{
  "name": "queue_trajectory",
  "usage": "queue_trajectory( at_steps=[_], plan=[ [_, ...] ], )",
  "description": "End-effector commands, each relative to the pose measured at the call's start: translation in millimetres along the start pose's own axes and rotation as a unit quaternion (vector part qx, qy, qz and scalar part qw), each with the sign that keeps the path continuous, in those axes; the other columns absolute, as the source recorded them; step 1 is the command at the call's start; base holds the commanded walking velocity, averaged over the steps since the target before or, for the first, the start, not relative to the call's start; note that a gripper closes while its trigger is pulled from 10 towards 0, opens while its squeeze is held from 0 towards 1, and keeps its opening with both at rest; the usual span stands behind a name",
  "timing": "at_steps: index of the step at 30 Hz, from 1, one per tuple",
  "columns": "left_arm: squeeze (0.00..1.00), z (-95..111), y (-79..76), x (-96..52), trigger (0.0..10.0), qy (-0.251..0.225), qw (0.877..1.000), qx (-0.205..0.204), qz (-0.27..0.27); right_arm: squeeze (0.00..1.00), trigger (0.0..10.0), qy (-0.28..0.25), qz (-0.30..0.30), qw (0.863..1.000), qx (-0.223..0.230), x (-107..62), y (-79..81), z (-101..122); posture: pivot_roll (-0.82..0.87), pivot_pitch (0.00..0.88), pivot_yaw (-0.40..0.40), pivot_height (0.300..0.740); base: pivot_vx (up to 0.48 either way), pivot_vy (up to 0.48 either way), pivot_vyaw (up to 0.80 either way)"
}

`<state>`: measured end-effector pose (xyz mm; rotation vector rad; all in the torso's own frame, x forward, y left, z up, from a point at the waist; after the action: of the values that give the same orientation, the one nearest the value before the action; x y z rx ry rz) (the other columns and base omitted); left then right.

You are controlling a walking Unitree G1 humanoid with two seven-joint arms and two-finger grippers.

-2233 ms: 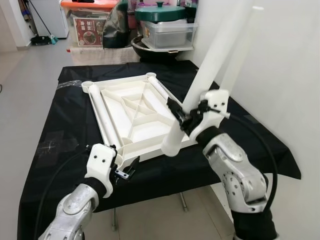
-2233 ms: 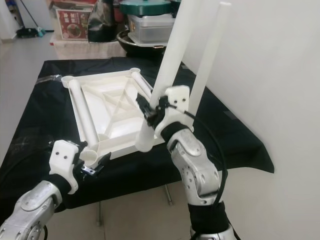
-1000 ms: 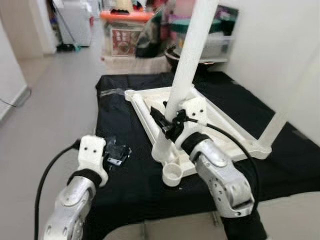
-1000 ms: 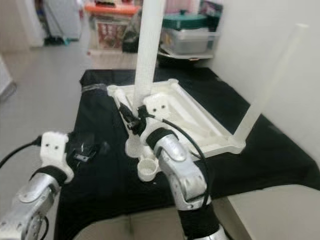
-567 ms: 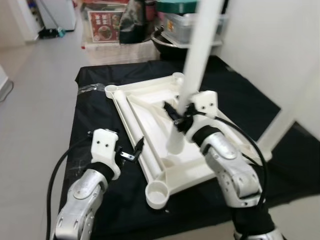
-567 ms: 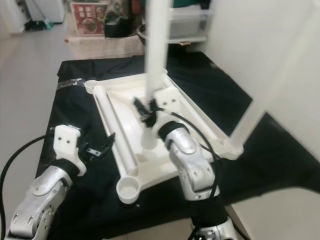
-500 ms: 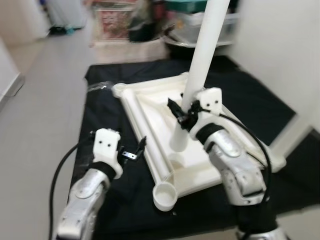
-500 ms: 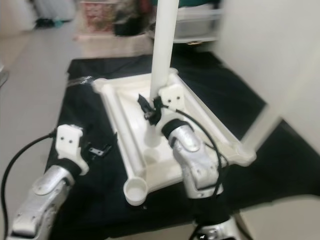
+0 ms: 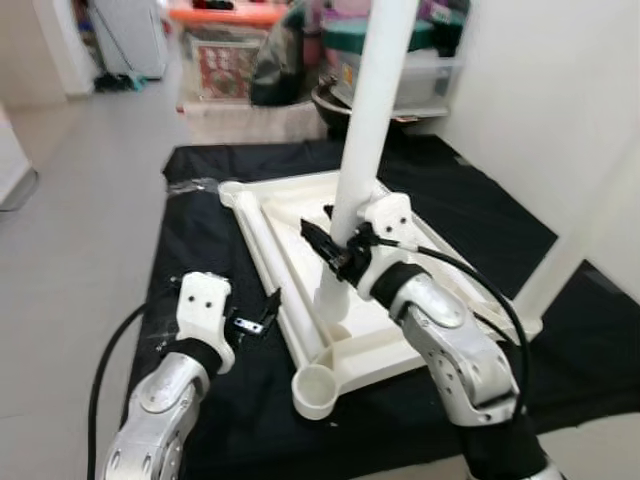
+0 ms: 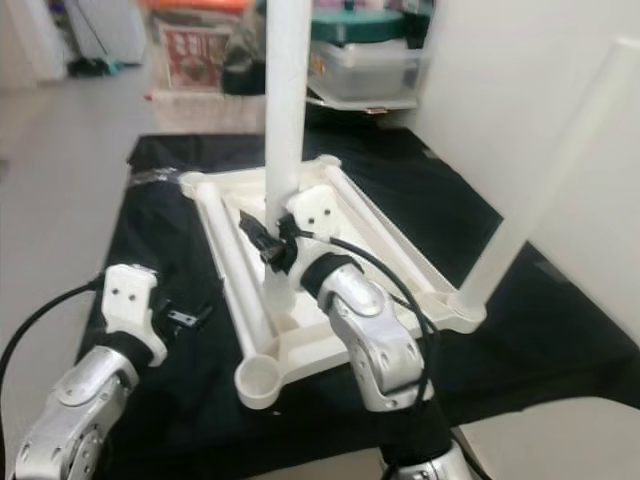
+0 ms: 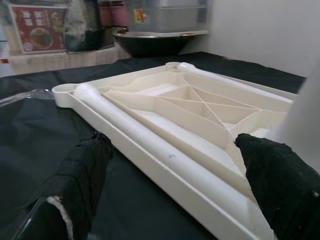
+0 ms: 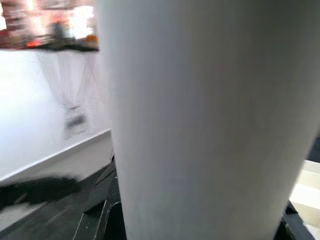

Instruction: Building children table

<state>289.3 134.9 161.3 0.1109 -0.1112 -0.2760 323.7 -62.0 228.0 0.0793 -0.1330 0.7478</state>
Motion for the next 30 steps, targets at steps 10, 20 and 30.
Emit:
queue_trajectory(
  at_steps=[10,20,30],
  plan=[
    [0.0,-28.1,15.7,-21.5,10.0,0.058,0.998,-0.001,0.021,0.0,10.0,0.02,0.123,0.992,-0.013,-9.4,2.3,15.2,0.08,0.0,-0.083,0.74,0.0,0.0,0.0],
    [0.0,-51.0,26.2,-44.5,10.0,0.102,0.994,-0.002,0.032,0.0,10.0,0.057,0.217,0.974,-0.031,-11.9,21.0,6.5,0.11,0.0,-0.103,0.74,0.0,0.0,0.0],
    [0.0,-55.7,28.3,-49.0,10.0,0.108,0.993,-0.004,0.039,0.0,10.0,0.078,0.263,0.961,-0.034,-16.1,34.4,-4.3,0.12,0.0,-0.109,0.74,0.0,0.0,0.0]
  ],
)
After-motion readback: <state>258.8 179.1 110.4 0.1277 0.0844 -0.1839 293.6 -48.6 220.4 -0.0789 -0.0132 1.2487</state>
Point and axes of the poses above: a point about 5 cm out from each wrist's last joint towards the gripper, its own x axis pointing out of the wrist towards the gripper, its own z axis along the axis of the wrist's last joint, y = z × x, the point moved 3 cm from there along x, pointing out of the wrist towards the gripper, and after that the axes turned 6 degrees about x, right-handed, at the moved point
